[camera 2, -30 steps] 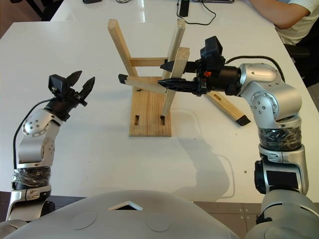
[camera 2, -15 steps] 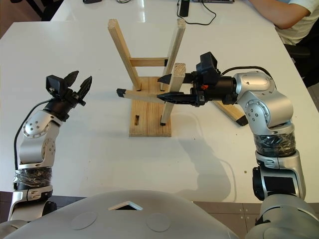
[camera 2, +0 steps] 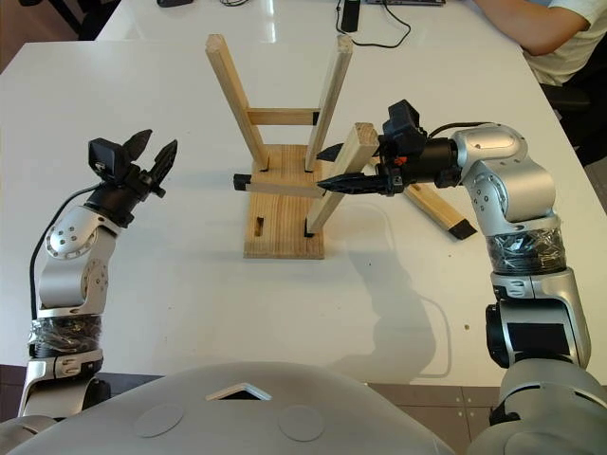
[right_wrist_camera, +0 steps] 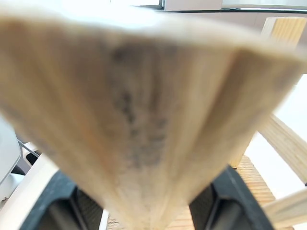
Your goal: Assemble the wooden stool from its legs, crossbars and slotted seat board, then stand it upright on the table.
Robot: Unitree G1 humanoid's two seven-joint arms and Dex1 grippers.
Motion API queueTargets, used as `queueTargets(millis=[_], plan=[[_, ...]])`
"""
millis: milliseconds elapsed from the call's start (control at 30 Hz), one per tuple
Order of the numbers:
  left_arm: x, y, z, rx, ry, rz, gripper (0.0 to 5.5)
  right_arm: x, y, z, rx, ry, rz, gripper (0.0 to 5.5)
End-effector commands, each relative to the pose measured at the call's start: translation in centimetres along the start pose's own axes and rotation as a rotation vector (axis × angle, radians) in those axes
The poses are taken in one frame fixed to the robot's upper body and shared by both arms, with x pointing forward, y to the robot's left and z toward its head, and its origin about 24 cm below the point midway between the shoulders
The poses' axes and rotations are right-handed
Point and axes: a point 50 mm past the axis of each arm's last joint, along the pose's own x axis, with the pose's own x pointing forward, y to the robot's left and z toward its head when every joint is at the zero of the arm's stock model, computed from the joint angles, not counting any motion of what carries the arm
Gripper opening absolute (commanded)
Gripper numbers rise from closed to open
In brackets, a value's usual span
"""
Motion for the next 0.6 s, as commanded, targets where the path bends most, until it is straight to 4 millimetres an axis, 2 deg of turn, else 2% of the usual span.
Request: queueTargets(millis=[33, 167, 300, 433, 600], plan=[[0.2, -0.2, 0.1, -0.006, -0.005, 0.001, 2.42, 1.2, 1.3, -3.6, 0.077, 0.127, -0.008, 2.01], [0.0, -0.7, -0.2, -0.013, 0.001, 0.019, 2.42, 1.9, 2.0, -5.6, 0.125, 0.19, -0.039, 2.0], [-0.2, -1.8, -0.7, -0.031, 0.008, 0.035, 2.42, 2.8, 1.8, -6.7, 0.201, 0.208, -0.071, 2.0], [0.2, -2.8, -1.0, -0.05, 0.0, 0.039, 2.42, 3.3, 2.0, -9.7, 0.275, 0.309, -0.081, 2.0], [0.1, -3.0, -1.4, -0.072, 0.0, 0.069, 2.42, 2.6, 2.0, -10.2, 0.277, 0.378, -0.065, 2.0]])
